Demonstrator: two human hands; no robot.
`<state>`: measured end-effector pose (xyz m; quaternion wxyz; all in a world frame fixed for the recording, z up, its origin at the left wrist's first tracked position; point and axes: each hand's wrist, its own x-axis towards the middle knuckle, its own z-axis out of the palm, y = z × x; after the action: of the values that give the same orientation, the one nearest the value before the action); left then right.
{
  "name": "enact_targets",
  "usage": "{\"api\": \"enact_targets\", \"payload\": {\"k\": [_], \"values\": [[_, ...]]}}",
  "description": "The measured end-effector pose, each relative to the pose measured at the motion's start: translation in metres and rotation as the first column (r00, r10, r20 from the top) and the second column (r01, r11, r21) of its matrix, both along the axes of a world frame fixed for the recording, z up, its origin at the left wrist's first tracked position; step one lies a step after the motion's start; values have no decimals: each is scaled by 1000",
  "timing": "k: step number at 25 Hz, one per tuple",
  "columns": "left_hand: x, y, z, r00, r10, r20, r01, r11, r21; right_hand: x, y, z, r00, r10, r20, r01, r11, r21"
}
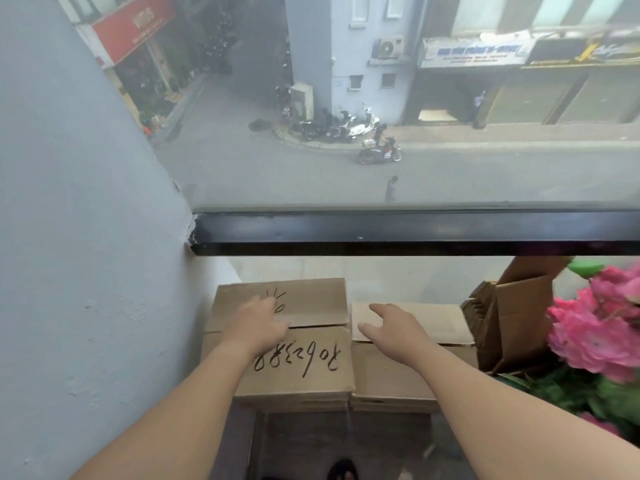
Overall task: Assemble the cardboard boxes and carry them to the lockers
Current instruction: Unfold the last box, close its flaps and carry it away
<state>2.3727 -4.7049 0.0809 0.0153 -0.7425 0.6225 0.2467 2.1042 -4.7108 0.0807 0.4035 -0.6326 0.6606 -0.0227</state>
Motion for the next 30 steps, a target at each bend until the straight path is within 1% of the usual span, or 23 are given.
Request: {"api": "enact_targets", "payload": {"k": [4, 7, 10, 14, 16, 19, 22, 25, 26, 27, 28, 29, 30], "values": [[-74, -18, 30, 973, -213, -85, 215, 977, 17, -67, 25, 35, 985, -173, -19, 172, 985, -27], [-130, -28, 49, 933, -342, -111, 344, 939, 1, -125, 51, 63, 947, -320, -18, 319, 946, -55], [-205, -21, 70, 871, -472, -137, 475, 880, -14, -188, 98, 87, 873, -488, 4, 486, 869, -96], [-311, 19, 93, 742, -656, -137, 655, 753, -59, -257, 188, 108, 763, -643, 63, 646, 757, -100], [-361, 53, 104, 655, -745, -128, 745, 665, -51, -288, 242, 116, 682, -727, 78, 731, 675, -102], [-439, 116, 122, 485, -868, -103, 867, 493, -67, -332, 340, 124, 545, -836, 58, 835, 535, -127], [-512, 183, 137, 359, -926, -115, 927, 368, -76, -369, 435, 129, 420, -906, 49, 899, 407, -161], [-576, 257, 148, 193, -972, -135, 973, 207, -100, -396, 521, 132, 263, -962, 69, 954, 248, -170], [-597, 285, 150, 159, -975, -157, 979, 176, -98, -403, 550, 134, 210, -975, 72, 966, 195, -169], [-616, 312, 151, 134, -969, -209, 984, 156, -92, -410, 579, 133, 152, -985, 76, 977, 139, -162], [-633, 339, 152, 131, -956, -261, 986, 154, -68, -417, 607, 130, 99, -992, 80, 984, 86, -156], [-650, 362, 148, 118, -952, -281, 988, 141, -62, -422, 633, 127, 49, -996, 78, 988, 37, -148], [-666, 386, 147, 88, -956, -279, 993, 106, -52, -426, 658, 125, 1, -998, 70, 990, -9, -144]]}}
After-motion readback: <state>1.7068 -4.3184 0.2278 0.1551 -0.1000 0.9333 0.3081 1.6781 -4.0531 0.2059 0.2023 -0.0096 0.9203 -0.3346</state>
